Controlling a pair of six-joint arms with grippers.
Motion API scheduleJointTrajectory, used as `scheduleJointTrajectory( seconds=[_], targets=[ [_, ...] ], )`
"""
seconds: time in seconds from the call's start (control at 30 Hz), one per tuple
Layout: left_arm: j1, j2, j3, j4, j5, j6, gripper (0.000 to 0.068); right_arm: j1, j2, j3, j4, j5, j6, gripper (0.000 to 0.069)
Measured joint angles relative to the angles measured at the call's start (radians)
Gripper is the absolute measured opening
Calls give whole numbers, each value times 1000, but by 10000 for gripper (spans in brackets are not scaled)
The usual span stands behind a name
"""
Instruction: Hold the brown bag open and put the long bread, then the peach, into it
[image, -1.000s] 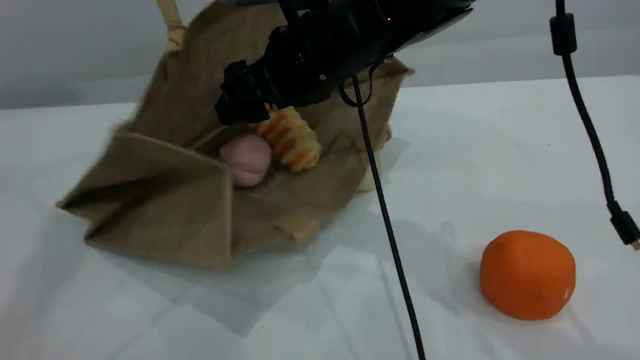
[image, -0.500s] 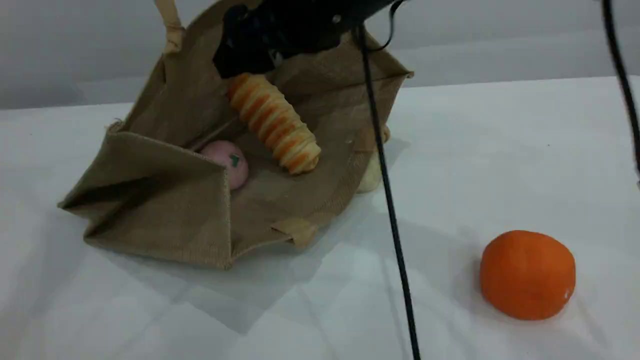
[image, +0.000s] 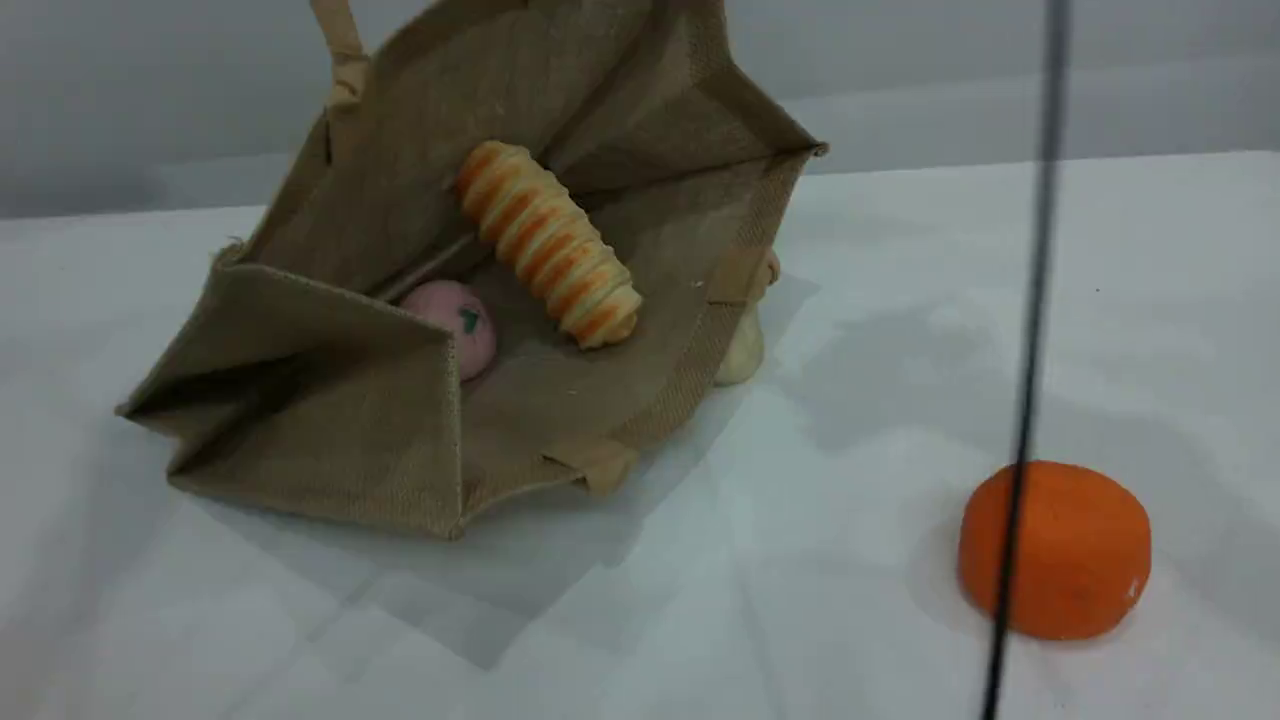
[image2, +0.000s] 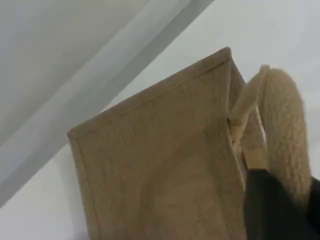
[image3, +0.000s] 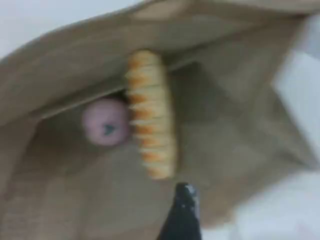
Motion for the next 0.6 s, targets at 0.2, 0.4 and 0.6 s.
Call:
scheduleJointTrajectory(
  seconds=[0.2, 0.4, 0.6],
  targets=[
    [0, 0, 0, 0, 0, 0, 93, -88, -124, 0, -203, 32, 248, 574],
    [0, 0, 0, -2, 0, 0, 93, -100, -221, 0, -413, 34, 420, 574],
    [0, 0, 0, -9, 0, 0, 93, -100, -246, 0, -479, 45, 457, 573]
  ],
)
